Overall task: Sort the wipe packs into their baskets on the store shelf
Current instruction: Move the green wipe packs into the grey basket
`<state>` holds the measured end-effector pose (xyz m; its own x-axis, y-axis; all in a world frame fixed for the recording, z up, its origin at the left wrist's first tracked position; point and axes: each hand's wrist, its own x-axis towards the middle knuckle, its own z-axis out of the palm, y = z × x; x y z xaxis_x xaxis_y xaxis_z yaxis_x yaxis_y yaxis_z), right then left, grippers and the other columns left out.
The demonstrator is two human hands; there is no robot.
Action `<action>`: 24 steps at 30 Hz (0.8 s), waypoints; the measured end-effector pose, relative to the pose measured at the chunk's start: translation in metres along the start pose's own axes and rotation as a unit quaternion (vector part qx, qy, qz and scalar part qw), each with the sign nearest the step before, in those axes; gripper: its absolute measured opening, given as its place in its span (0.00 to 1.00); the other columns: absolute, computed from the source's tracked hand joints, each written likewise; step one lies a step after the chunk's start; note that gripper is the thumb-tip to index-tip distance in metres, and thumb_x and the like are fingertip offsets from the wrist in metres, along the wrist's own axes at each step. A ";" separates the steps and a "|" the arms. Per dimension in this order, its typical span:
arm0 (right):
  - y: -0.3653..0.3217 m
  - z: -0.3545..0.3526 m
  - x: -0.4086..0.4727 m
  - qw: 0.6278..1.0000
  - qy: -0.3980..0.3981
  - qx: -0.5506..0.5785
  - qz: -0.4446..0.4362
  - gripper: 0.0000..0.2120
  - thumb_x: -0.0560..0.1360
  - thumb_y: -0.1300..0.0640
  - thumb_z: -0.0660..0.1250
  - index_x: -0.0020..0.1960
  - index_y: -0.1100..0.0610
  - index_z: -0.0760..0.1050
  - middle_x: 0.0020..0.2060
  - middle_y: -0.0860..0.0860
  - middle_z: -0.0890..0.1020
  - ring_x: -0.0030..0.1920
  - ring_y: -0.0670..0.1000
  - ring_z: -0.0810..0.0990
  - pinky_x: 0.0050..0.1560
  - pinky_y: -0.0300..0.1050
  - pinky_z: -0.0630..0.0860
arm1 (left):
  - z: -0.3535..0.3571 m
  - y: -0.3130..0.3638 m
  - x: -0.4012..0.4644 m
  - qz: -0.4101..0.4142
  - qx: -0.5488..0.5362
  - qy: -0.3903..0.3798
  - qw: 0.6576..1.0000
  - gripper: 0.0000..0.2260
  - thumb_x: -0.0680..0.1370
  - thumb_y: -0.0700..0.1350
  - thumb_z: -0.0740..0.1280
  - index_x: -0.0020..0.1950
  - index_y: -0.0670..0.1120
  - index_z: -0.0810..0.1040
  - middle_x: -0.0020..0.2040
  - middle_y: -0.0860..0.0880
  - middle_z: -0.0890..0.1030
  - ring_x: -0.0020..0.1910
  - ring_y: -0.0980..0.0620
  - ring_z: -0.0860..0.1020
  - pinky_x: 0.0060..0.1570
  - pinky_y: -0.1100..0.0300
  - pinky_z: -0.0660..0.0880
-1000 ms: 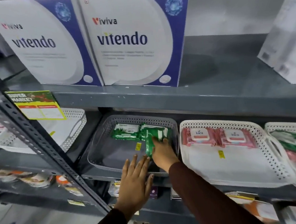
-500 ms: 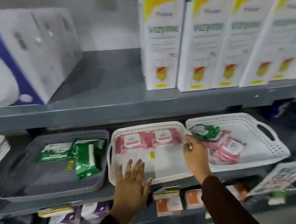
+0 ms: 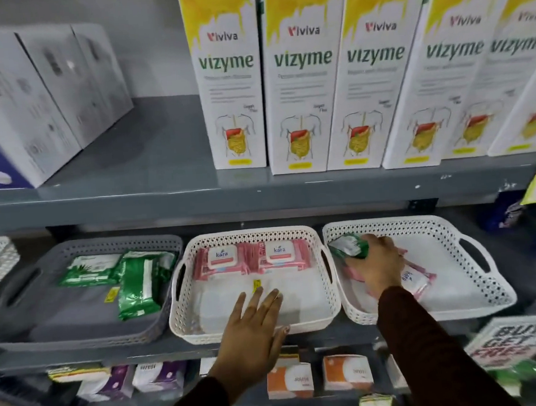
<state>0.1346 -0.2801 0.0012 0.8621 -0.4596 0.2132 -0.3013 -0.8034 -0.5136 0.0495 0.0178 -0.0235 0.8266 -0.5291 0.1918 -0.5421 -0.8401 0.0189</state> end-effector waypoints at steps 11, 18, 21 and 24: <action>-0.066 -0.019 -0.042 0.947 0.124 0.271 -0.116 0.27 0.62 0.58 0.83 0.56 0.47 0.75 0.51 0.46 0.72 0.51 0.49 0.75 0.57 0.49 0.74 | -0.017 -0.117 -0.094 -0.159 -0.021 0.065 0.985 0.30 0.82 0.60 0.52 0.78 0.44 0.59 0.78 0.47 0.59 0.78 0.44 0.53 0.75 0.49 0.44; -0.236 0.070 -0.131 0.883 -0.117 0.338 -0.303 0.24 0.58 0.63 0.83 0.49 0.51 0.79 0.51 0.48 0.76 0.55 0.48 0.76 0.58 0.41 0.74 | -0.020 -0.193 -0.167 -0.220 -0.022 0.066 0.973 0.31 0.81 0.59 0.53 0.78 0.42 0.57 0.79 0.47 0.57 0.77 0.46 0.56 0.75 0.52 0.46; -0.297 0.117 -0.166 0.844 -0.232 0.333 -0.351 0.20 0.62 0.59 0.81 0.50 0.51 0.78 0.53 0.44 0.73 0.58 0.45 0.74 0.61 0.43 0.73 | -0.020 -0.218 -0.193 -0.214 -0.025 0.062 0.975 0.30 0.82 0.59 0.53 0.79 0.43 0.57 0.79 0.48 0.59 0.78 0.47 0.56 0.75 0.50 0.49; -0.349 0.151 -0.186 0.825 -0.293 0.272 -0.399 0.19 0.65 0.56 0.79 0.51 0.51 0.75 0.54 0.45 0.72 0.59 0.46 0.73 0.59 0.43 0.71 | -0.024 -0.235 -0.206 -0.199 -0.013 0.051 0.979 0.29 0.83 0.60 0.52 0.79 0.45 0.55 0.79 0.49 0.58 0.78 0.50 0.53 0.75 0.51 0.47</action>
<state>0.1413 0.1433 0.0152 0.7952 0.5235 0.3060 0.5467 -0.4006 -0.7353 0.0029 0.3271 -0.0441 0.9541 -0.1455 0.2617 -0.1857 -0.9732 0.1358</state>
